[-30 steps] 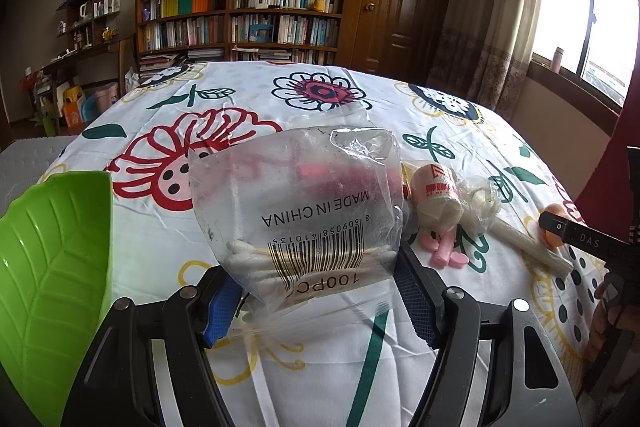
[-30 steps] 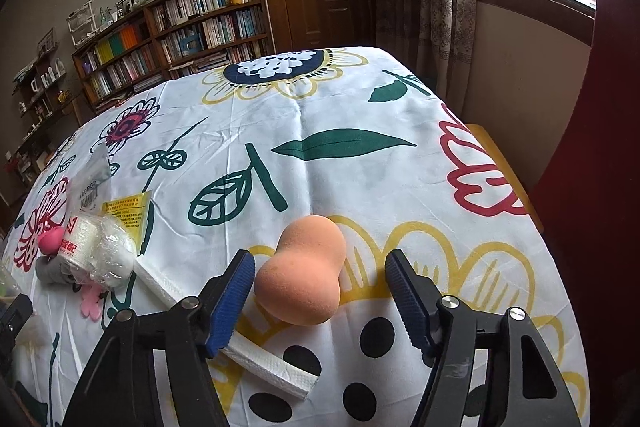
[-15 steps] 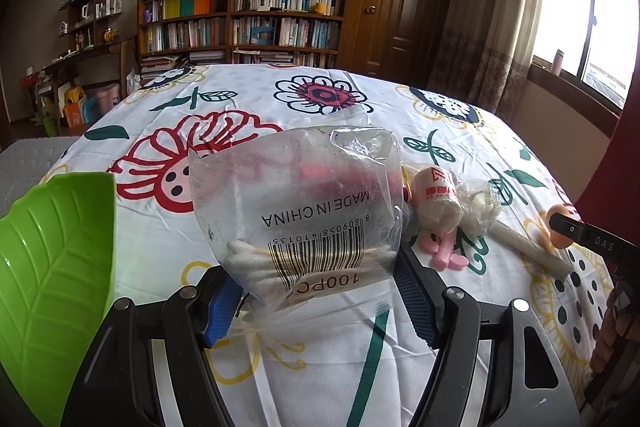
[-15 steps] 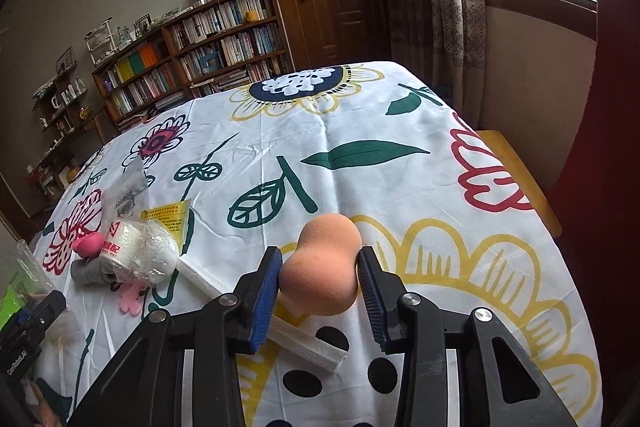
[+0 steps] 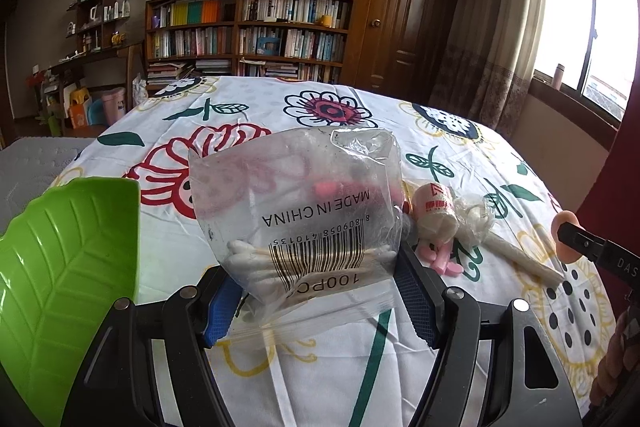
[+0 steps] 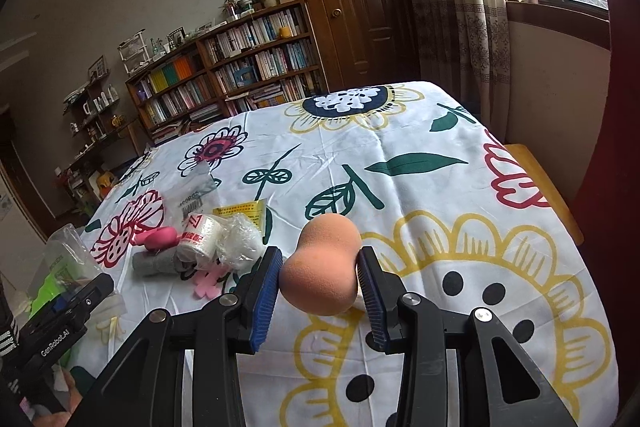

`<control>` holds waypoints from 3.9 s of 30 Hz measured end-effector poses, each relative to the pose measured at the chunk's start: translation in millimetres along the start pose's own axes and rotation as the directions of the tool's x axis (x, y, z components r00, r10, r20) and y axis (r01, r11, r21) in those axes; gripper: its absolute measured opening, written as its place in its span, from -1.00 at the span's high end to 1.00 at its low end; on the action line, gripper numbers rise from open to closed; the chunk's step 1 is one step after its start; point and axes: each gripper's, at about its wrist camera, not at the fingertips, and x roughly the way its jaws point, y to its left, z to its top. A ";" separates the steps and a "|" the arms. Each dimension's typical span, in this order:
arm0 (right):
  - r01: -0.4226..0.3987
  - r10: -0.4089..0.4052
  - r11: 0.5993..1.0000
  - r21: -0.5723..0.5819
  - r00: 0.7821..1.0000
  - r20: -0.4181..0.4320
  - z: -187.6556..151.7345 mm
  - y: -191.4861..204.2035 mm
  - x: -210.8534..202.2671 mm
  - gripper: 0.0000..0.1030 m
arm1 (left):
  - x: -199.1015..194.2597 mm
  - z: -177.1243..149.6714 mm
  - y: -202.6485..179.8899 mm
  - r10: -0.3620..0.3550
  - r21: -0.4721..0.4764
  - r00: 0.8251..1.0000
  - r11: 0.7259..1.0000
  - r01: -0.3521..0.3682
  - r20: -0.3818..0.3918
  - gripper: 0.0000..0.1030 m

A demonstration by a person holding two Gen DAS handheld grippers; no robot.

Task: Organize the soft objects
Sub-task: 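Lower the swab bag into the green bowl and open the left tool while the right tool holds the sponge, then lower the orange sponge into the green bowl and open the right tool, then move the right tool to the white rolled strip and close on it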

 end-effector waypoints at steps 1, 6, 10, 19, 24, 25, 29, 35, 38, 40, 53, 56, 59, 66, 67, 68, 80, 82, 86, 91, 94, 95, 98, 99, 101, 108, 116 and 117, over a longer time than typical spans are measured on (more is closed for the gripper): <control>-0.011 0.011 1.000 -0.002 1.000 0.000 -1.8 4.4 -1.2 0.19 | -2.1 0.2 1.8 0.002 -0.005 1.000 1.000 -0.002 0.004 -0.39; -0.063 0.063 0.998 -0.023 0.998 -0.006 -10.0 26.1 -4.7 0.19 | -14.9 0.7 13.2 0.028 -0.024 0.999 0.999 -0.028 0.031 -0.39; -0.099 0.098 0.994 -0.046 0.995 -0.017 -16.6 44.6 -4.0 0.19 | -28.6 2.1 22.5 0.050 -0.033 0.997 0.998 -0.048 0.061 -0.39; -0.177 0.174 0.981 -0.078 0.984 -0.046 -30.1 83.1 -1.7 0.19 | -56.8 2.1 63.5 0.125 -0.076 0.988 0.990 -0.119 0.087 -0.39; -0.215 0.209 0.971 -0.102 0.976 -0.069 -36.3 104.4 -0.6 0.19 | -66.4 -2.5 91.8 0.181 -0.114 0.980 0.979 -0.172 0.079 -0.39; -0.223 0.216 0.969 -0.108 0.974 -0.072 -37.7 108.7 -0.4 0.19 | -68.4 -3.7 96.9 0.193 -0.119 0.978 0.976 -0.183 0.077 -0.39; -0.253 0.242 0.958 -0.132 0.966 -0.095 -44.0 126.6 2.3 0.19 | -71.1 -7.8 118.1 0.235 -0.141 0.970 0.964 -0.226 0.053 -0.40; -0.300 0.280 0.938 -0.171 0.951 -0.131 -52.9 154.3 6.0 0.19 | -74.2 -16.6 145.1 0.275 -0.187 0.961 0.945 -0.268 0.013 -0.83; -0.331 0.307 0.923 -0.195 0.941 -0.146 -56.4 171.1 5.9 0.19 | -78.6 -20.0 159.4 0.279 -0.232 0.960 0.934 -0.270 0.006 -0.84; -0.353 0.326 0.911 -0.212 0.933 -0.153 -58.8 182.4 5.4 0.19 | -82.9 -20.7 168.1 0.281 -0.252 0.960 0.929 -0.271 0.004 -0.84; -0.501 0.453 0.803 -0.324 0.865 -0.216 -77.1 259.5 1.5 0.19 | -115.0 -7.7 176.3 0.264 -0.298 0.962 0.925 -0.234 0.063 -0.84; -0.520 0.466 0.787 -0.332 0.854 -0.232 -82.8 269.5 3.0 0.19 | -118.2 -6.1 179.3 0.269 -0.310 0.961 0.921 -0.237 0.067 -0.84; -0.543 0.482 0.775 -0.325 0.839 -0.253 -86.5 275.3 5.8 0.18 | -121.3 -4.5 182.8 0.279 -0.321 0.958 0.915 -0.242 0.073 -0.84; -0.543 0.480 0.775 -0.325 0.839 -0.256 -94.4 277.2 9.1 -0.36 | -121.7 -3.7 187.7 0.283 -0.336 0.957 0.909 -0.246 0.064 -0.84; -0.539 0.478 0.775 -0.330 0.841 -0.253 -94.6 275.9 8.7 -0.36 | -121.0 -3.9 188.1 0.279 -0.338 0.958 0.909 -0.243 0.061 -0.84; -0.538 0.477 0.776 -0.329 0.842 -0.252 -94.4 274.9 8.4 -0.36 | -120.7 -4.2 187.6 0.278 -0.338 0.959 0.909 -0.243 0.059 -0.84; -0.510 0.462 0.814 -0.278 0.859 -0.222 -91.6 254.1 4.6 -0.36 | -118.6 -5.1 190.0 0.268 -0.348 0.962 0.908 -0.235 0.047 -0.84; -0.506 0.458 0.820 -0.269 0.861 -0.221 -91.7 249.7 4.8 -0.36 | -119.2 -5.3 192.2 0.265 -0.358 0.963 0.905 -0.231 0.048 -0.84; -0.491 0.444 0.833 -0.256 0.868 -0.220 -92.6 241.1 5.4 -0.36 | -118.1 -5.9 192.6 0.251 -0.361 0.967 0.906 -0.219 0.042 -0.84; -0.473 0.429 0.850 -0.232 0.877 -0.216 -90.4 228.3 8.2 -0.36 | -117.4 -6.2 189.6 0.247 -0.351 0.968 0.911 -0.217 0.043 -0.84; -0.463 0.421 0.859 -0.220 0.882 -0.213 -90.1 221.0 9.2 -0.36 | -114.5 -6.8 186.1 0.244 -0.344 0.969 0.914 -0.217 0.038 -0.84; -0.459 0.417 0.861 -0.220 0.884 -0.212 -90.4 218.3 9.2 -0.36 | -113.4 -7.0 184.9 0.242 -0.342 0.970 0.914 -0.216 0.035 -0.84; -0.439 0.398 0.872 -0.215 0.893 -0.209 -91.1 209.2 10.8 -0.37 | -111.5 -7.9 181.8 0.236 -0.335 0.971 0.918 -0.213 0.030 -0.84; -0.433 0.393 0.877 -0.208 0.895 -0.210 -90.8 205.3 11.9 -0.37 | -111.2 -8.1 180.5 0.234 -0.332 0.972 0.919 -0.211 0.030 -0.84; -0.418 0.380 0.888 -0.194 0.902 -0.206 -89.4 197.1 13.2 -0.38 | -109.8 -8.4 176.7 0.227 -0.324 0.973 0.923 -0.206 0.029 -0.84; -0.341 0.314 0.926 -0.161 0.933 -0.174 -82.2 162.3 13.0 -0.38 | -99.2 -11.1 159.5 0.192 -0.293 0.981 0.939 -0.181 0.008 -0.84; -0.232 0.216 0.966 -0.110 0.967 -0.137 -70.5 105.4 9.0 -0.38 | -87.0 -9.7 133.4 0.150 -0.237 0.989 0.960 -0.149 -0.010 -0.84; -0.217 0.202 0.970 -0.109 0.971 -0.128 -68.1 98.7 7.7 -0.38 | -86.0 -9.3 128.9 0.146 -0.228 0.989 0.963 -0.145 -0.011 -0.84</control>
